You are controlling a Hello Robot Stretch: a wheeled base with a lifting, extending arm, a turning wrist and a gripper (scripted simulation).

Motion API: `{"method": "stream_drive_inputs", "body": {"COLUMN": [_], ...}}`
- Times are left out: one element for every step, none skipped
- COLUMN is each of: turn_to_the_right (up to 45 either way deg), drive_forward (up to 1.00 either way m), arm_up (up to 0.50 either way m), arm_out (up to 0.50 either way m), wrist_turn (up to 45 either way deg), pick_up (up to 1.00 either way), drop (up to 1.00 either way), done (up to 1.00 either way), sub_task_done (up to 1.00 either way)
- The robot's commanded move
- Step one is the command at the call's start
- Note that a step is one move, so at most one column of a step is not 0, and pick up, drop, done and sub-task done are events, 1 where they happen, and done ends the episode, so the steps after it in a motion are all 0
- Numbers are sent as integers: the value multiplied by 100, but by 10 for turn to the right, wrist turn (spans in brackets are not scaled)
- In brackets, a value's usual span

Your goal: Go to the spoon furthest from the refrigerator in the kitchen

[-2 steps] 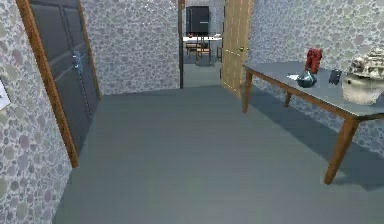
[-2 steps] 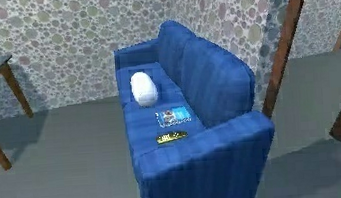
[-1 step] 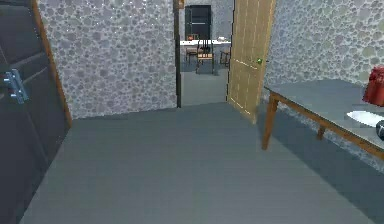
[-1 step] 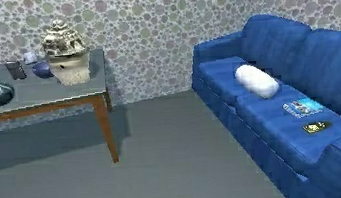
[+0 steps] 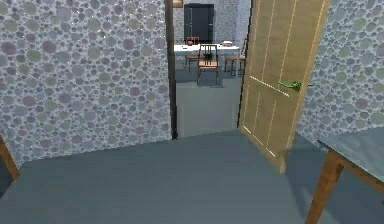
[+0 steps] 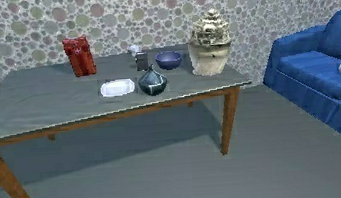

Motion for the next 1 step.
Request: {"method": "stream_drive_inputs", "body": {"turn_to_the_right": [30], "drive_forward": [0], "arm_up": [0], "arm_out": [0], "wrist_turn": [0], "pick_up": [0], "drop": [0], "done": [0], "sub_task_done": [0]}}
